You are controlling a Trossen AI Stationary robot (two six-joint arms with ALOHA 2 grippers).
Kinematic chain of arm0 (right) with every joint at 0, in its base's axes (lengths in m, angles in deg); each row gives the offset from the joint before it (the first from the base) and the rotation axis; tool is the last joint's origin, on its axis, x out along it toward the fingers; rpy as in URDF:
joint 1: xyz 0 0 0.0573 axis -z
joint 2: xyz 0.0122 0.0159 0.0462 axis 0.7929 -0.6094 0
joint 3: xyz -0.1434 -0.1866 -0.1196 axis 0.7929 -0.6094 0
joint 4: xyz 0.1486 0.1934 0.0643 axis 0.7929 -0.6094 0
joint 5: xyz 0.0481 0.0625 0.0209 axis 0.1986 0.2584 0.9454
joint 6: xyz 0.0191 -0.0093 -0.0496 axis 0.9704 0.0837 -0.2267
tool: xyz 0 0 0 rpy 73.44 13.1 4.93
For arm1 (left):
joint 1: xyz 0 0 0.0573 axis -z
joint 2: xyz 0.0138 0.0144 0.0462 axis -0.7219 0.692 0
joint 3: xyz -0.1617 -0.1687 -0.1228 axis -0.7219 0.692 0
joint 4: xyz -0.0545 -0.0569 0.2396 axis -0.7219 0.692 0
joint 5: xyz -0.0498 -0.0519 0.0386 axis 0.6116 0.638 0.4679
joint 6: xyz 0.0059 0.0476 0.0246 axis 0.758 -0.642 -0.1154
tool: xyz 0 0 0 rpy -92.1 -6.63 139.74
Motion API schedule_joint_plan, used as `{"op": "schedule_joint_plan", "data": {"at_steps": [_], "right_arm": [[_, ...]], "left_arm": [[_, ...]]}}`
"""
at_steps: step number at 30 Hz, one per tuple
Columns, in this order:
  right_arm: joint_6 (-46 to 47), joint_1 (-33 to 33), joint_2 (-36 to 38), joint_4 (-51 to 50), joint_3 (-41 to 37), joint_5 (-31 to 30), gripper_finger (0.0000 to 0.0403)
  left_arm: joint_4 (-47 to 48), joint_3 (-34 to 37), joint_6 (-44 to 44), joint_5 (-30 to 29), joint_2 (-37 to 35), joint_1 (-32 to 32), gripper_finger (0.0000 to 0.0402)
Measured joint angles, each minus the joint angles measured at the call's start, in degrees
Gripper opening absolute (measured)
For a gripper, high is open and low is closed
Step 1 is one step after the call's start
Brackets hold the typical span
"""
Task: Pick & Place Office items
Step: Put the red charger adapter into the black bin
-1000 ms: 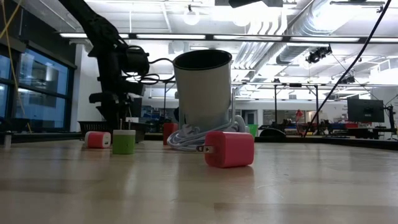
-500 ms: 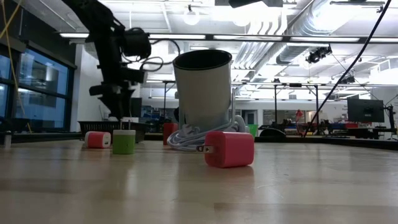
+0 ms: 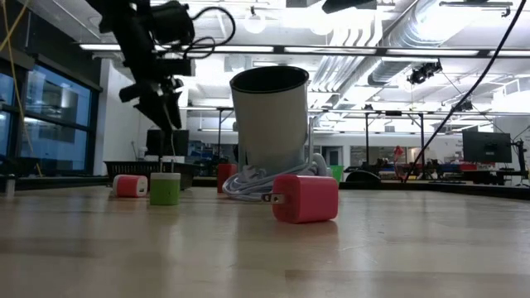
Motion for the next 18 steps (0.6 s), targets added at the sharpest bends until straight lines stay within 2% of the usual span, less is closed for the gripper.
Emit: {"op": "schedule_joint_plan", "data": {"at_steps": [9, 18], "right_arm": [[2.0, 0.07, 10.62, -7.53, -2.54, -3.28, 0.0317], [10.73, 0.09, 30.72, -10.28, -18.19, -8.19, 0.0317]], "left_arm": [[-0.11, -0.02, 2.36, 0.15, -1.22, 4.18, 0.0247], [-0.27, -0.02, 3.7, 0.17, -1.22, 8.11, 0.0247]]}}
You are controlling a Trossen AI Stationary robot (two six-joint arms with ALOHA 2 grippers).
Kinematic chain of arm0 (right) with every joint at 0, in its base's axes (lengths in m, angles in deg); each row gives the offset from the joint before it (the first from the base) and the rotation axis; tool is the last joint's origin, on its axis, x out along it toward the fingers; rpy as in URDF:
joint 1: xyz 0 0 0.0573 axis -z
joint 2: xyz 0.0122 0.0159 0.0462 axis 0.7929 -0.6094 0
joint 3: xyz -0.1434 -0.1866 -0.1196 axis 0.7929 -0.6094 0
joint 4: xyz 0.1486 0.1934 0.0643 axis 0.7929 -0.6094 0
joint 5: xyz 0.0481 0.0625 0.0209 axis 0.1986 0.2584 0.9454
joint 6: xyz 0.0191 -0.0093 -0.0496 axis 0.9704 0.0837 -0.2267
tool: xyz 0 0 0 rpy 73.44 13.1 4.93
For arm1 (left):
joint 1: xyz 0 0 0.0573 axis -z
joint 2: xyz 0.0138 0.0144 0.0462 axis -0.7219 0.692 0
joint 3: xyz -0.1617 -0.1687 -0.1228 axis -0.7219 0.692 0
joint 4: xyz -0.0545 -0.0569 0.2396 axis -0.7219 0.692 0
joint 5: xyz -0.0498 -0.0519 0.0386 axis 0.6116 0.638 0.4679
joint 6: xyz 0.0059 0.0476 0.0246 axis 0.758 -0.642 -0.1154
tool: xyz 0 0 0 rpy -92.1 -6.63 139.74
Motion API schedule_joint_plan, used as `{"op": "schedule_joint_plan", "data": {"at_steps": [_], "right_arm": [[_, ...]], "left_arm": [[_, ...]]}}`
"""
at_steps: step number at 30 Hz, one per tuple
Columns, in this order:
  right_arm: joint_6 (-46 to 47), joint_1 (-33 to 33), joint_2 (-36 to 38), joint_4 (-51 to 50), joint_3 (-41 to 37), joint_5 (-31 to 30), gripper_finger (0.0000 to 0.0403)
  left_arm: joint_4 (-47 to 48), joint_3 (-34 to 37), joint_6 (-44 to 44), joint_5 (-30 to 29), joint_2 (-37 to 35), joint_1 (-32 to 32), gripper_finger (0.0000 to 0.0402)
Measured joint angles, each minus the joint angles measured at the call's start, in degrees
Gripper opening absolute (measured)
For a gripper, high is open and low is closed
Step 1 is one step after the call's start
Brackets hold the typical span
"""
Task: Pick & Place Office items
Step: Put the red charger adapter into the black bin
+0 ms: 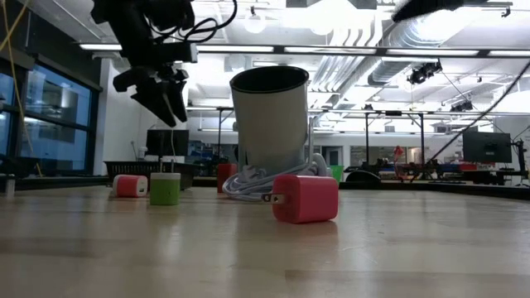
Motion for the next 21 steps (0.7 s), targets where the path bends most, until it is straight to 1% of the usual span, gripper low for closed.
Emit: {"op": "schedule_joint_plan", "data": {"at_steps": [5, 8, 13, 17, 21], "right_arm": [[1.12, -0.02, 11.08, 3.09, -9.82, -2.53, 0.0317], [0.24, 0.02, 17.65, 5.54, -15.32, -2.95, 0.0317], [-0.78, 0.0, 26.58, 9.36, -23.3, -4.56, 0.0317], [-0.44, -0.02, 34.01, 11.5, -28.61, -5.48, 0.0317], [-1.99, -0.02, 39.0, 13.5, -32.07, -5.27, 0.0317]], "left_arm": [[-0.09, -0.02, 0.15, 0.0, 0.0, 2.22, 0.0247], [-0.11, -0.02, 0.75, 0.02, 0.0, 3.24, 0.0247], [-0.18, -0.02, 1.92, 0.02, 0.0, 4.52, 0.0247], [-0.36, -0.02, 1.98, 0.02, 0.0, 5.47, 0.0247], [-1.0, -0.02, 2.07, 0.02, 0.0, 6.03, 0.0247]]}}
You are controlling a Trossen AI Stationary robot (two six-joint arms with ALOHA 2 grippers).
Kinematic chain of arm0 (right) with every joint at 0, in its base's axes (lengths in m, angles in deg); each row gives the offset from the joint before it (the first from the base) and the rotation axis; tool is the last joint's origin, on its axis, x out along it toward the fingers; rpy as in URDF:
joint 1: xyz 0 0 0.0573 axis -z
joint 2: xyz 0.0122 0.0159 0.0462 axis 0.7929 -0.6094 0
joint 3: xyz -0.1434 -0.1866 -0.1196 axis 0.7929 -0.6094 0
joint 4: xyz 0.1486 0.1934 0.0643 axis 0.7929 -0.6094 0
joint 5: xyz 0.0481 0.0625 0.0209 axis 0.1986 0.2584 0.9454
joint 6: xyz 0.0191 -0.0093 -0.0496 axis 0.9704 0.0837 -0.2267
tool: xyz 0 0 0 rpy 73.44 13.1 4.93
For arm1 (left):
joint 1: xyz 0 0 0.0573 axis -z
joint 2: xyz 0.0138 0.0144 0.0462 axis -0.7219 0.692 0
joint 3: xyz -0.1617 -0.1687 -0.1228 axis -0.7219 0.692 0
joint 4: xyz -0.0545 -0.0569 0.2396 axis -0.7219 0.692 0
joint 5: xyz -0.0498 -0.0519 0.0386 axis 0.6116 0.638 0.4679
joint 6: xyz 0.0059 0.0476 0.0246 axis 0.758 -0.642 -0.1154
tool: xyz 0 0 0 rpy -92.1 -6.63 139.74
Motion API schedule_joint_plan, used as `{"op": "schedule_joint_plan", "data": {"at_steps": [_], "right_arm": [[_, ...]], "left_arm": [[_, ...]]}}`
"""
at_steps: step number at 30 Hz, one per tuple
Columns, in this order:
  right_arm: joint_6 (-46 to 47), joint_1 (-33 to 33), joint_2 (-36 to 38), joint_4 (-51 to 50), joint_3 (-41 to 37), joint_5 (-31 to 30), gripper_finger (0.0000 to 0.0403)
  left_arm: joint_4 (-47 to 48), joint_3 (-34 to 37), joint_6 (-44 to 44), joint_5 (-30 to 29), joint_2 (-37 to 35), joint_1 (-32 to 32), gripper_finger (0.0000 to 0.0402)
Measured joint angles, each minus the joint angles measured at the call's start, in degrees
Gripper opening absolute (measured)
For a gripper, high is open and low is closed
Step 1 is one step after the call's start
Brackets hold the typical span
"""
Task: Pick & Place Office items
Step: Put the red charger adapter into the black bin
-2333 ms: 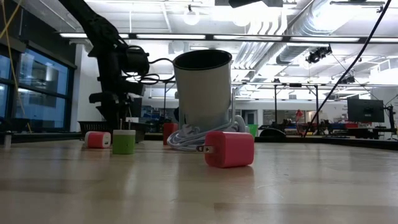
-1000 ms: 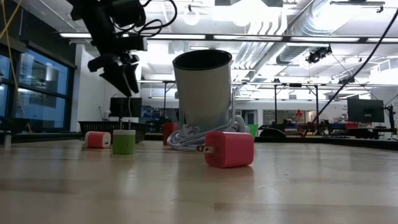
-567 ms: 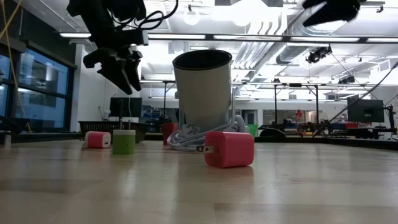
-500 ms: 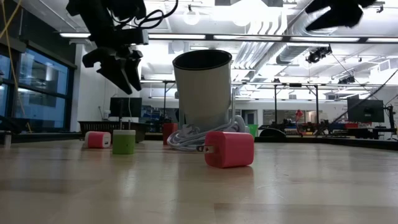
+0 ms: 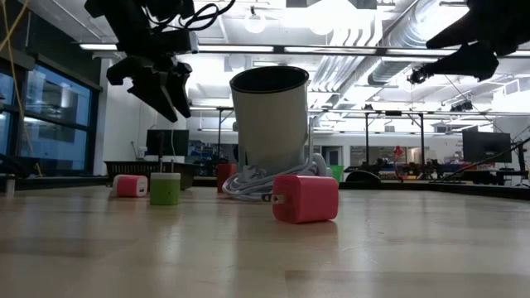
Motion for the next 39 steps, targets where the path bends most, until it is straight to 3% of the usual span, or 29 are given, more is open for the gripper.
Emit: {"op": "schedule_joint_plan", "data": {"at_steps": [12, 29, 39], "right_arm": [[-0.08, 0.0, 2.89, -0.16, -0.68, 0.91, 0.0317], [-0.33, 0.0, 2.85, -0.18, -0.67, 16.42, 0.0317], [-0.33, 0.0, 2.85, -0.18, -0.67, 19.73, 0.0317]], "left_arm": [[-0.42, 0.0, -0.01, 0.0, 0.0, 0.49, 0.0247], [-4.51, 0.0, 9.7, 1.04, 0.0, 0.46, 0.0247], [-5.14, 0.0, 14.78, 2.42, 0.0, 1.29, 0.0247]]}}
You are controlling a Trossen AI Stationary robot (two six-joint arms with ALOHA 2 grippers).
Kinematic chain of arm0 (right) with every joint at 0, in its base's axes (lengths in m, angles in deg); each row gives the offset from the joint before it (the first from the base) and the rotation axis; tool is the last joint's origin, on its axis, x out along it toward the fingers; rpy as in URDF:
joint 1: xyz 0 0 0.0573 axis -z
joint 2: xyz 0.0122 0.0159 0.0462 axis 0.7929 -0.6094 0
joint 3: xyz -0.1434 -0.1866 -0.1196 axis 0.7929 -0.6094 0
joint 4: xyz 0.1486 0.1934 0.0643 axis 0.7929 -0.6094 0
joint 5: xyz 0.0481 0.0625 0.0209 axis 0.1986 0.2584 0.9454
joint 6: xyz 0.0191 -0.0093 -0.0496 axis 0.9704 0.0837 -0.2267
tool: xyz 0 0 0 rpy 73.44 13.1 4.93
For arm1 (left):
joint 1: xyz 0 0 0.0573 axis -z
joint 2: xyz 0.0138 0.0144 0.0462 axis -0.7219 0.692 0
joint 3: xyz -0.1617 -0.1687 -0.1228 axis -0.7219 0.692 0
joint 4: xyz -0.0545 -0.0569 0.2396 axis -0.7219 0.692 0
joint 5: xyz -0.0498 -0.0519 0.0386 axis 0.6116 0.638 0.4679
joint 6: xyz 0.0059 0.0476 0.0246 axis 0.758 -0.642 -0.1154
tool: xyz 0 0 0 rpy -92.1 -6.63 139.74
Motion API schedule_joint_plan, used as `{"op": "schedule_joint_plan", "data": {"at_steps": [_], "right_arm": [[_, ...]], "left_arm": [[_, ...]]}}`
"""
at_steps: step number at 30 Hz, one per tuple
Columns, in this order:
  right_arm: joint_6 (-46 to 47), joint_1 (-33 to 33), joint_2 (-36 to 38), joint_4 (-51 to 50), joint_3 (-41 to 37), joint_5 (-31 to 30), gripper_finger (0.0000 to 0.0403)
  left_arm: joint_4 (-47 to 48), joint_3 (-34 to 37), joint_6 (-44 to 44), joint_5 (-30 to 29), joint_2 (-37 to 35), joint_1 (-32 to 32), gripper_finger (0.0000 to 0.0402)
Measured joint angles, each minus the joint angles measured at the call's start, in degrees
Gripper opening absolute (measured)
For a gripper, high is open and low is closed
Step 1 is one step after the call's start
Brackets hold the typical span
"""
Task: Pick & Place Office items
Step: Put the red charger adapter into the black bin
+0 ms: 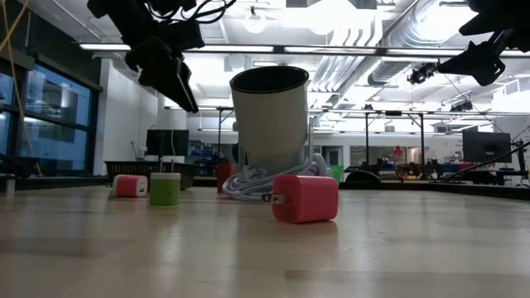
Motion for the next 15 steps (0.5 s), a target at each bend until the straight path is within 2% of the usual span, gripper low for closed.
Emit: {"op": "schedule_joint_plan", "data": {"at_steps": [9, 15], "right_arm": [[0.0, 0.0, 0.0, 0.0, 0.02, -0.02, 0.0317], [0.0, 0.0, 0.0, 0.0, 0.02, -0.04, 0.0317]], "left_arm": [[-5.23, -0.04, 8.07, -0.74, 0.0, 1.67, 0.0247], [-9.83, -0.07, 16.16, -2.62, 0.0, -0.49, 0.0247]]}}
